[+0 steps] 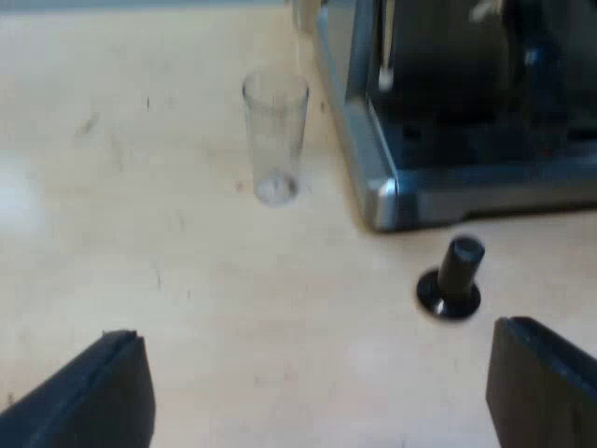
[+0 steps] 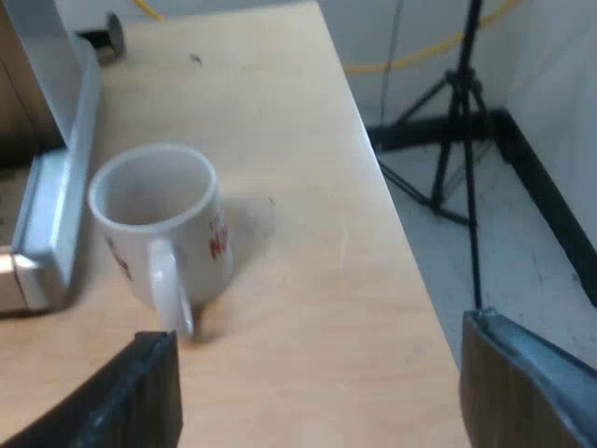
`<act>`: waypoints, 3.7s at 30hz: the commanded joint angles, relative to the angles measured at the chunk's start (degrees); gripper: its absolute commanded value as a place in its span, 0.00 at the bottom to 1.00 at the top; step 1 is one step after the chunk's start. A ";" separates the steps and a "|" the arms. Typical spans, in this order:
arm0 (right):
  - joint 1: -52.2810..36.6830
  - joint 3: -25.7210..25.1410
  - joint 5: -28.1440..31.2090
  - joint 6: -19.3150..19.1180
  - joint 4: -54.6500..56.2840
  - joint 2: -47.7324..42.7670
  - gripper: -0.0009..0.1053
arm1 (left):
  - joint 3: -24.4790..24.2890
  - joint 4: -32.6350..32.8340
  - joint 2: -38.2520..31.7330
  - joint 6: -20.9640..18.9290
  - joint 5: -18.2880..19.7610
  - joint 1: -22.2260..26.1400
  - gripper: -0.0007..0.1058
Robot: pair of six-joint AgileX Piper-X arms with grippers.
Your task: Remove mug from coffee machine
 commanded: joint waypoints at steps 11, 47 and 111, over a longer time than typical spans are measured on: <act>-0.33 5.41 0.24 1.31 -2.30 -2.69 0.62 | -0.52 10.88 -3.84 4.21 -5.09 0.34 0.82; -0.33 10.72 -2.39 1.60 3.42 -2.69 0.62 | 13.61 -10.88 -3.69 4.21 -3.46 0.34 0.82; -0.33 11.87 -2.28 2.92 -4.20 -2.59 0.62 | 15.85 -16.36 -3.85 4.01 -3.46 0.34 0.82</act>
